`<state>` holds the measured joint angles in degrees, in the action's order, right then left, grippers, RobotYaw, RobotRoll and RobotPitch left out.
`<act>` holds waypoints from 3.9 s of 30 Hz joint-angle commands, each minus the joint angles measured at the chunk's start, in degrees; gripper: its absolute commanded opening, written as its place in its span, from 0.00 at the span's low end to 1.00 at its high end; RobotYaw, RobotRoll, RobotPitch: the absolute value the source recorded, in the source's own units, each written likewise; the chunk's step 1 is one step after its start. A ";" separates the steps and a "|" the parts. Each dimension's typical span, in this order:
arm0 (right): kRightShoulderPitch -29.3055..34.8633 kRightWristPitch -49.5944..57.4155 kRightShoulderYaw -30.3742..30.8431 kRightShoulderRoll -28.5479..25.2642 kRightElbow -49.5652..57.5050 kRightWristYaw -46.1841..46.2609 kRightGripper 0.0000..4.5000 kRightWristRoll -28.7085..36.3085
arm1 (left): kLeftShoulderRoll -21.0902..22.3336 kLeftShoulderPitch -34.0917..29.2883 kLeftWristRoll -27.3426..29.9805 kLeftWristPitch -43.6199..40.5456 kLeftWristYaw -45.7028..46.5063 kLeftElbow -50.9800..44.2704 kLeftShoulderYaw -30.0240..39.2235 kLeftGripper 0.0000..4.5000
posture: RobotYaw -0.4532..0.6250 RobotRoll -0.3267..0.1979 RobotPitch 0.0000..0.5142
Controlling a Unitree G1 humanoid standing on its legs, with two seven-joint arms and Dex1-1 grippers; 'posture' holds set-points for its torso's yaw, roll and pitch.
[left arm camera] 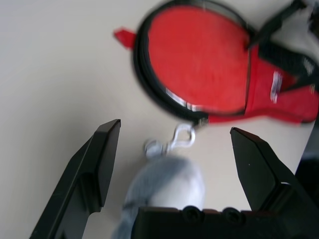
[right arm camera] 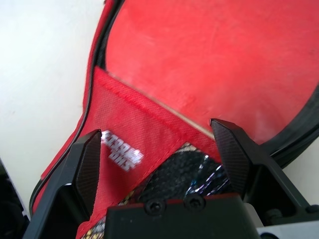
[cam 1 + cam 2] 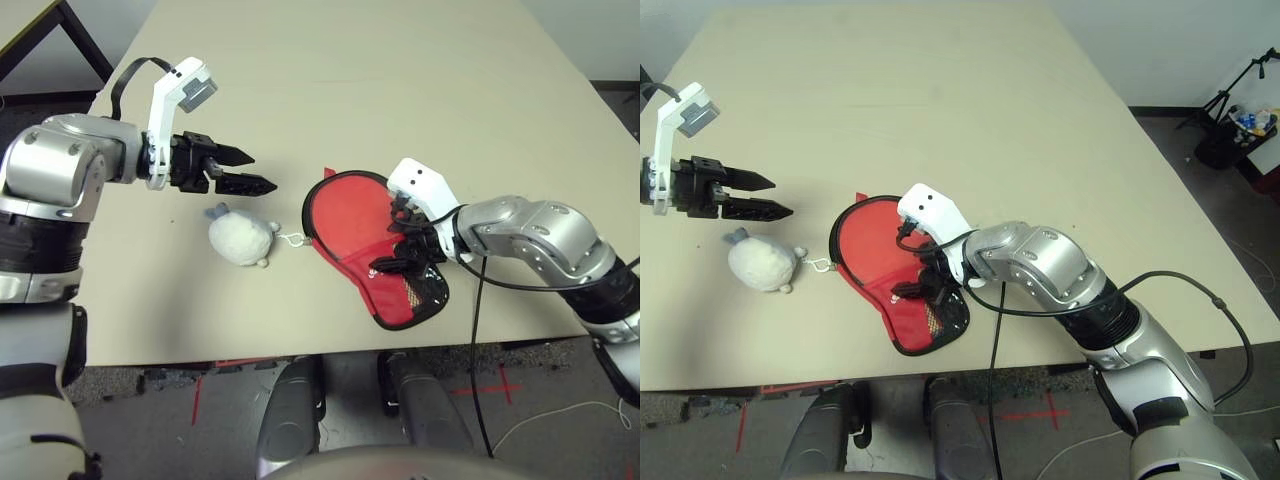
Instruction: Store the ping-pong paddle in its case and zip it.
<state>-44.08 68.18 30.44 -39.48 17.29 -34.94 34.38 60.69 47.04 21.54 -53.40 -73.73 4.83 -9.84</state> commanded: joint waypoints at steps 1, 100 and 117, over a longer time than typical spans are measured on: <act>1.42 0.76 2.63 0.15 -0.16 -1.55 1.00 -2.68 | 1.54 -1.98 -2.20 3.83 -2.17 -0.61 -1.99 1.00 | 0.41 0.62 0.31; -0.23 -3.41 2.69 11.69 -11.56 -10.94 1.00 -17.57 | -59.24 29.61 -34.39 55.65 35.52 70.03 0.89 0.07 | 0.40 0.62 0.38; -1.47 -6.86 1.98 13.35 -16.34 -12.85 1.00 -20.54 | -54.08 30.92 -32.34 54.24 31.75 67.51 2.64 0.99 | 0.43 0.62 0.33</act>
<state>-46.60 60.88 29.98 -27.12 3.86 -48.18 15.06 6.29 77.03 -11.69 1.80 -40.75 73.70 -7.86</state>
